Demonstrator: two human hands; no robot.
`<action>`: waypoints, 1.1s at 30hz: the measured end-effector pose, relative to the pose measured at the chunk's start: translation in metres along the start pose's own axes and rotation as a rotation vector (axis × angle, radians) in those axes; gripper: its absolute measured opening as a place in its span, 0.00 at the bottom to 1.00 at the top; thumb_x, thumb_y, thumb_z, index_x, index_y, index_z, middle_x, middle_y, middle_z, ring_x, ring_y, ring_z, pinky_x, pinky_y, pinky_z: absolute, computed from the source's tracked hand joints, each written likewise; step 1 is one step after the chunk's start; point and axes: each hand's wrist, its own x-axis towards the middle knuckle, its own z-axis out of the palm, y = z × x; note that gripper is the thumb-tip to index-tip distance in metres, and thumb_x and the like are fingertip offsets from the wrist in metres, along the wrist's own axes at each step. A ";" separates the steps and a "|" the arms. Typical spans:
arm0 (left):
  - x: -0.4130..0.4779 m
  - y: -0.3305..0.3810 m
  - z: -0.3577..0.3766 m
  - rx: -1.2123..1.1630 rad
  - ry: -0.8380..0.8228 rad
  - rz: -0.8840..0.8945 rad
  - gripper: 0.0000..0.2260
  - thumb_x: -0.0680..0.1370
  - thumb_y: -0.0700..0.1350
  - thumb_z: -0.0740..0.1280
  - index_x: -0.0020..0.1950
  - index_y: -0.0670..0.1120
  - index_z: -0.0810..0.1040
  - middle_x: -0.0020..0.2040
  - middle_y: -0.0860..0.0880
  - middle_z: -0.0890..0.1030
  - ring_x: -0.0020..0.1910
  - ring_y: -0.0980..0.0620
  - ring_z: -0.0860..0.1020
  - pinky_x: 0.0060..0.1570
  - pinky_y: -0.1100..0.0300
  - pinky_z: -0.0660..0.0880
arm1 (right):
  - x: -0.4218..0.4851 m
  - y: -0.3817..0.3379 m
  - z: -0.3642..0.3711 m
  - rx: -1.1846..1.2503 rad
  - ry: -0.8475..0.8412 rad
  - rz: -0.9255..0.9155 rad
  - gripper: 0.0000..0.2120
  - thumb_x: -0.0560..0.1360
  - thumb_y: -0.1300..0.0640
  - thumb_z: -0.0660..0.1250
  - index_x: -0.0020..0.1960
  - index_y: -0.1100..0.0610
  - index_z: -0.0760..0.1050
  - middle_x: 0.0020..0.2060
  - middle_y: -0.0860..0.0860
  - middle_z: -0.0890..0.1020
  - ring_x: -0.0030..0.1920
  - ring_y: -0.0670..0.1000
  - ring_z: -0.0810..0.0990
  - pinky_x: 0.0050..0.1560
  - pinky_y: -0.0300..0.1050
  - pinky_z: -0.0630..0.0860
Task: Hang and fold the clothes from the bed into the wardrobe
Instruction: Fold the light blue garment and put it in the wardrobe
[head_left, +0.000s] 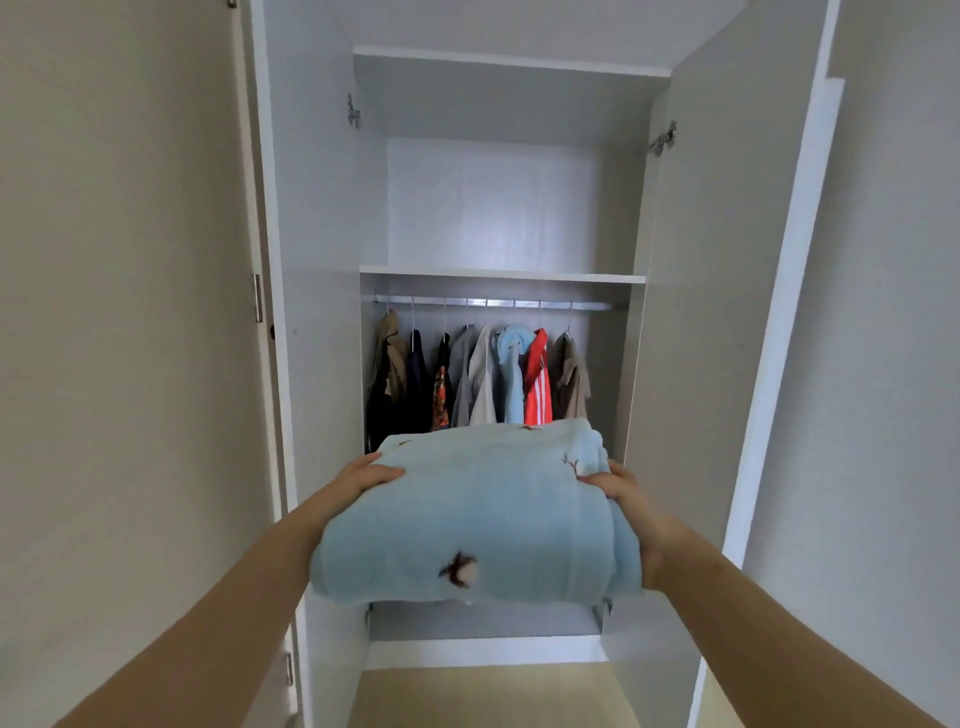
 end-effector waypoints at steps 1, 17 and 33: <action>0.022 0.006 -0.008 -0.019 -0.008 0.000 0.17 0.76 0.41 0.64 0.65 0.42 0.72 0.60 0.39 0.77 0.53 0.43 0.77 0.53 0.53 0.73 | 0.022 -0.009 0.006 0.004 -0.001 -0.006 0.30 0.73 0.56 0.68 0.71 0.47 0.61 0.61 0.58 0.74 0.55 0.62 0.77 0.50 0.59 0.76; 0.261 0.132 -0.060 -0.207 0.041 0.176 0.11 0.77 0.42 0.62 0.59 0.43 0.75 0.39 0.48 0.83 0.37 0.51 0.82 0.39 0.60 0.76 | 0.265 -0.148 0.047 0.122 -0.127 -0.231 0.22 0.75 0.61 0.63 0.68 0.50 0.68 0.55 0.59 0.79 0.49 0.59 0.78 0.48 0.55 0.75; 0.488 0.288 -0.068 -0.138 0.071 0.454 0.16 0.80 0.43 0.56 0.40 0.44 0.82 0.28 0.49 0.81 0.25 0.53 0.80 0.23 0.66 0.75 | 0.519 -0.342 0.064 0.108 -0.227 -0.613 0.20 0.75 0.63 0.60 0.65 0.54 0.67 0.48 0.57 0.77 0.42 0.58 0.77 0.41 0.48 0.75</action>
